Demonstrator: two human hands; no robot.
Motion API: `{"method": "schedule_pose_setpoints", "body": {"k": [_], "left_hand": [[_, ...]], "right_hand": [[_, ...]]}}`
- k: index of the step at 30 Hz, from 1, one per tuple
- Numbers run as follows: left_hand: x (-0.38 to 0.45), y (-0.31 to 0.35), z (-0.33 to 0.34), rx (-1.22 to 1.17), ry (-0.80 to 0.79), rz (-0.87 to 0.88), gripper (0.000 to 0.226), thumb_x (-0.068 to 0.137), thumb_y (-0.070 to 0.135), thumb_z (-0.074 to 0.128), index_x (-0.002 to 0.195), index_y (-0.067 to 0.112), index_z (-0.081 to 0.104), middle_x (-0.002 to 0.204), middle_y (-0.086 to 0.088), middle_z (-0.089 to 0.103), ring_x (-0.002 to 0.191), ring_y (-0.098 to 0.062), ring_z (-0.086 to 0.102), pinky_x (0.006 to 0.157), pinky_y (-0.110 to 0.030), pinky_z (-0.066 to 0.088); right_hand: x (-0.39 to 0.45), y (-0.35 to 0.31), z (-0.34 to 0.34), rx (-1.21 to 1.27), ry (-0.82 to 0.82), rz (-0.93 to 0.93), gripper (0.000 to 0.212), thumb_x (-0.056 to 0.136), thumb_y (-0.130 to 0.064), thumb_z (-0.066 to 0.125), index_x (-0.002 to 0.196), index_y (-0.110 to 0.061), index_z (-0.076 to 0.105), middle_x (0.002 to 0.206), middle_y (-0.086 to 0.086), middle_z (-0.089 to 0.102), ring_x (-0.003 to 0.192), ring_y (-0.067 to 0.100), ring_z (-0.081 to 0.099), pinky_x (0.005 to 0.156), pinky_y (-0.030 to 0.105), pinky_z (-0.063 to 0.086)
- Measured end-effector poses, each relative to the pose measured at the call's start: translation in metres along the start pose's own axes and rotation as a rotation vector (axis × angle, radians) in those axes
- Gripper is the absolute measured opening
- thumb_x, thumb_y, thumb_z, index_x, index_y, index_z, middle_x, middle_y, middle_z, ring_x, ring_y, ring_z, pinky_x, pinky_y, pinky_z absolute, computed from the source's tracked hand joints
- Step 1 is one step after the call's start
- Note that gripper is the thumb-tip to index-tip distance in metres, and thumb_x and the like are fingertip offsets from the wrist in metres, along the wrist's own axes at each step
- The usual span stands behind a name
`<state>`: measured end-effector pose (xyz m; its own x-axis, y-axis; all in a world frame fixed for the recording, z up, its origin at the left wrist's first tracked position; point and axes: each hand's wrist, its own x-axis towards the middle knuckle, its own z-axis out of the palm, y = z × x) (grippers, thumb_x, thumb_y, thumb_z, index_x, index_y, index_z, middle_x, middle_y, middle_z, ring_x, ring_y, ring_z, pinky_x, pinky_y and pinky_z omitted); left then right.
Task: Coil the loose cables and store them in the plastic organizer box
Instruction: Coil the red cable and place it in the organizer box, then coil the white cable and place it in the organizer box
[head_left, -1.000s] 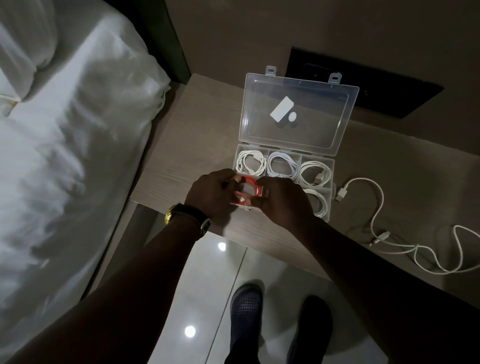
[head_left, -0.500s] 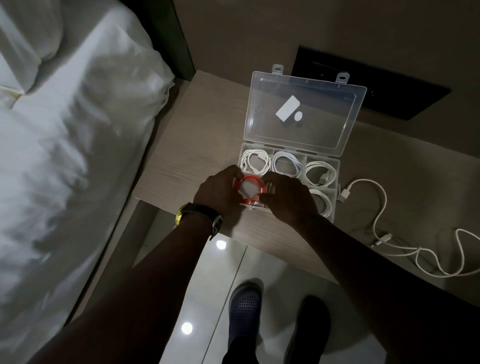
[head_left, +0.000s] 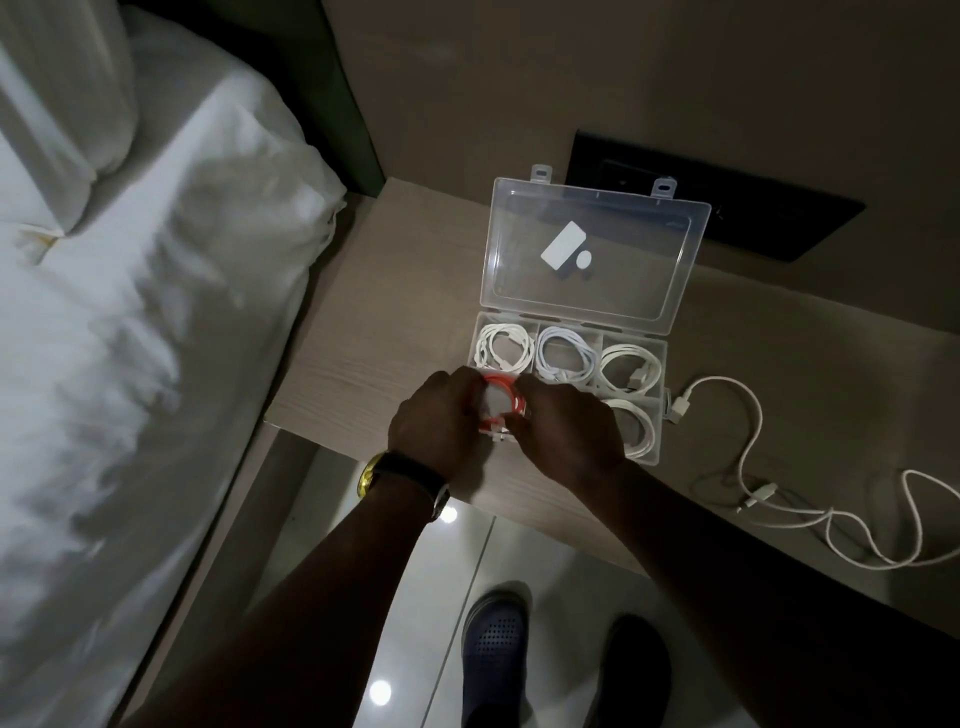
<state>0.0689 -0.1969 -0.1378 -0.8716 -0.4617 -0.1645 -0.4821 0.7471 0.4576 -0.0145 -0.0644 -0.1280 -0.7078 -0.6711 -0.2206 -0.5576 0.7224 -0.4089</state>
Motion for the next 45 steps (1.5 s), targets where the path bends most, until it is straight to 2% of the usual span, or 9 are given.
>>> {"method": "schedule_pose_setpoints", "body": {"k": [10, 14, 20, 23, 26, 32, 35, 40, 45], "left_hand": [[-0.029, 0.005, -0.006, -0.193, 0.149, 0.006, 0.051, 0.081, 0.049, 0.045, 0.125, 0.025, 0.056, 0.098, 0.001, 0.059, 0.069, -0.013, 0.055, 0.057, -0.018, 0.04], [-0.04, 0.021, -0.006, -0.242, 0.214, 0.024, 0.027, 0.088, 0.03, 0.057, 0.115, 0.029, 0.06, 0.09, 0.006, 0.057, 0.064, -0.006, 0.048, 0.058, -0.02, 0.036], [-0.052, 0.064, 0.01, -0.37, 0.167, 0.116, 0.031, 0.085, 0.016, 0.059, 0.115, 0.022, 0.064, 0.096, 0.009, 0.063, 0.077, -0.003, 0.054, 0.07, -0.019, 0.044], [-0.051, 0.089, 0.02, -0.425, 0.113, 0.167, 0.025, 0.086, 0.016, 0.059, 0.109, 0.023, 0.067, 0.098, 0.008, 0.067, 0.08, -0.005, 0.058, 0.073, -0.022, 0.046], [-0.045, 0.113, 0.03, -0.476, 0.09, 0.214, 0.02, 0.086, 0.012, 0.061, 0.101, 0.024, 0.069, 0.096, 0.009, 0.069, 0.084, -0.006, 0.061, 0.076, -0.022, 0.048], [-0.023, 0.161, 0.047, -0.541, 0.022, 0.16, 0.027, 0.092, 0.023, 0.06, 0.118, 0.023, 0.064, 0.112, 0.01, 0.065, 0.103, -0.009, 0.06, 0.09, -0.028, 0.048], [-0.01, 0.189, 0.048, -0.615, -0.26, 0.013, 0.04, 0.092, 0.04, 0.059, 0.129, 0.026, 0.058, 0.121, 0.015, 0.061, 0.111, -0.004, 0.057, 0.095, -0.024, 0.044], [-0.014, 0.232, 0.043, -1.021, -0.451, -0.153, 0.025, 0.097, 0.021, 0.053, 0.09, 0.005, 0.071, 0.061, 0.008, 0.065, 0.064, -0.013, 0.056, 0.066, -0.024, 0.047], [-0.01, 0.249, 0.026, -1.868, -0.647, -0.541, 0.031, 0.096, 0.033, 0.051, 0.075, 0.014, 0.061, 0.052, 0.006, 0.04, 0.045, -0.008, 0.036, 0.05, -0.023, 0.032]], "right_hand": [[-0.026, 0.009, -0.004, 0.17, 0.149, 0.006, 0.025, 0.092, -0.034, 0.056, 0.116, -0.026, 0.06, 0.085, -0.001, 0.074, 0.083, 0.023, 0.071, 0.068, 0.029, 0.045], [-0.059, 0.047, -0.031, 0.192, 0.242, 0.181, 0.019, 0.093, -0.038, 0.054, 0.106, -0.027, 0.064, 0.09, -0.001, 0.076, 0.088, 0.023, 0.069, 0.072, 0.029, 0.046], [-0.068, 0.147, -0.05, 0.034, 0.449, 0.363, 0.022, 0.086, -0.015, 0.063, 0.107, -0.013, 0.069, 0.104, 0.014, 0.067, 0.093, 0.037, 0.063, 0.082, 0.034, 0.042], [-0.048, 0.194, -0.041, -0.125, 0.333, 0.468, 0.042, 0.083, -0.016, 0.063, 0.124, -0.009, 0.058, 0.124, 0.017, 0.057, 0.107, 0.041, 0.052, 0.092, 0.039, 0.03], [-0.038, 0.215, -0.037, -0.261, 0.106, 0.495, 0.017, 0.083, -0.02, 0.053, 0.095, -0.011, 0.059, 0.101, 0.015, 0.063, 0.097, 0.039, 0.055, 0.085, 0.042, 0.035], [-0.075, 0.189, -0.083, 0.299, 0.263, 0.4, 0.01, 0.095, -0.018, 0.05, 0.088, -0.025, 0.052, 0.081, -0.003, 0.062, 0.07, 0.02, 0.058, 0.061, 0.033, 0.041], [-0.093, 0.174, -0.107, 0.42, 0.266, 0.325, 0.01, 0.094, -0.021, 0.054, 0.086, -0.025, 0.052, 0.076, -0.006, 0.063, 0.067, 0.012, 0.06, 0.063, 0.035, 0.047], [-0.093, 0.174, -0.122, 0.578, 0.363, 0.261, 0.018, 0.092, -0.013, 0.059, 0.087, -0.029, 0.053, 0.074, -0.001, 0.063, 0.068, 0.021, 0.063, 0.066, 0.046, 0.054], [-0.094, 0.181, -0.119, 0.558, 0.334, 0.254, 0.009, 0.095, -0.034, 0.057, 0.087, -0.031, 0.057, 0.07, -0.007, 0.061, 0.06, 0.007, 0.057, 0.059, 0.034, 0.051]]}}
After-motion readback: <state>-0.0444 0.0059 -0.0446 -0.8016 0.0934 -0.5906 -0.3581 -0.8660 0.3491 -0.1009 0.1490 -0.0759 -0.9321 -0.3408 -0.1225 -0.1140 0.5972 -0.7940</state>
